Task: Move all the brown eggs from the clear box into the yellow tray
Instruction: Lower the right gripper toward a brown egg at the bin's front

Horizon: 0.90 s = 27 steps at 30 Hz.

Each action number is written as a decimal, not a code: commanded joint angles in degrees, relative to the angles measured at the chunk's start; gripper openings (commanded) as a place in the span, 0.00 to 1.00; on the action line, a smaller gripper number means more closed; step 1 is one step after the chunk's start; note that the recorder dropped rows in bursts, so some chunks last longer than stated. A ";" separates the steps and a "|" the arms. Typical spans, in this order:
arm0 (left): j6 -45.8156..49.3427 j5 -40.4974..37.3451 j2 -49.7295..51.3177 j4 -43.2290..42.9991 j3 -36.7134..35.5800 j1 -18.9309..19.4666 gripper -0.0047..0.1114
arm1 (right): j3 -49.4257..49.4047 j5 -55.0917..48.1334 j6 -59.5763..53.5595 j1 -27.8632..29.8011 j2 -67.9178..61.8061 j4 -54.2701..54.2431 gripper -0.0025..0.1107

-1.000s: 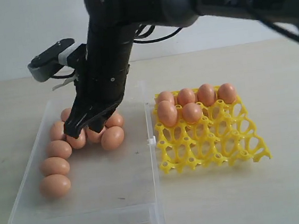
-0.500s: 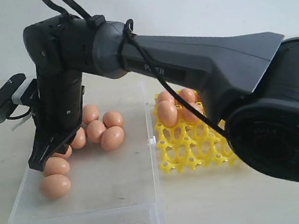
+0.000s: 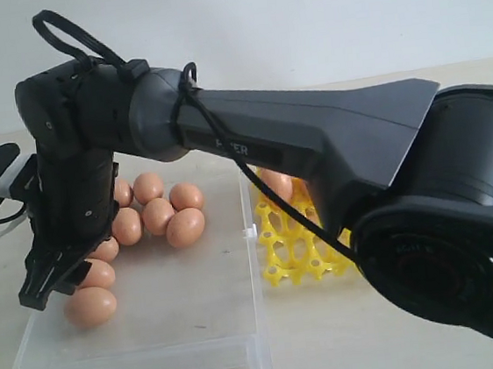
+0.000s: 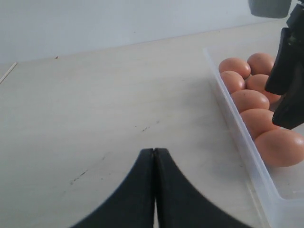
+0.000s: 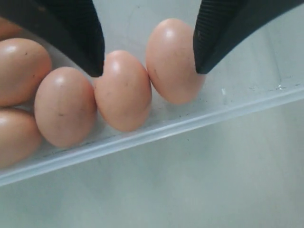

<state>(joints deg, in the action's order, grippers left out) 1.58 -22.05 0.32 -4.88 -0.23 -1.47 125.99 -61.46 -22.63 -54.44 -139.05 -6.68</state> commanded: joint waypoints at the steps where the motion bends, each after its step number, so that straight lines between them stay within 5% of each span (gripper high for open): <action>1: -0.15 0.35 -0.32 0.31 0.23 -0.30 0.04 | 0.68 0.58 -1.39 -1.25 -0.44 0.16 0.51; 27: -0.15 0.35 -0.32 0.31 0.23 -0.30 0.04 | 0.08 -1.03 -3.01 -3.50 -4.00 0.84 0.51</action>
<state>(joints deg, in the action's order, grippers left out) 1.58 -22.05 0.32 -4.88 -0.23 -1.47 125.99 -62.08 -24.99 -57.79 -142.36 -5.98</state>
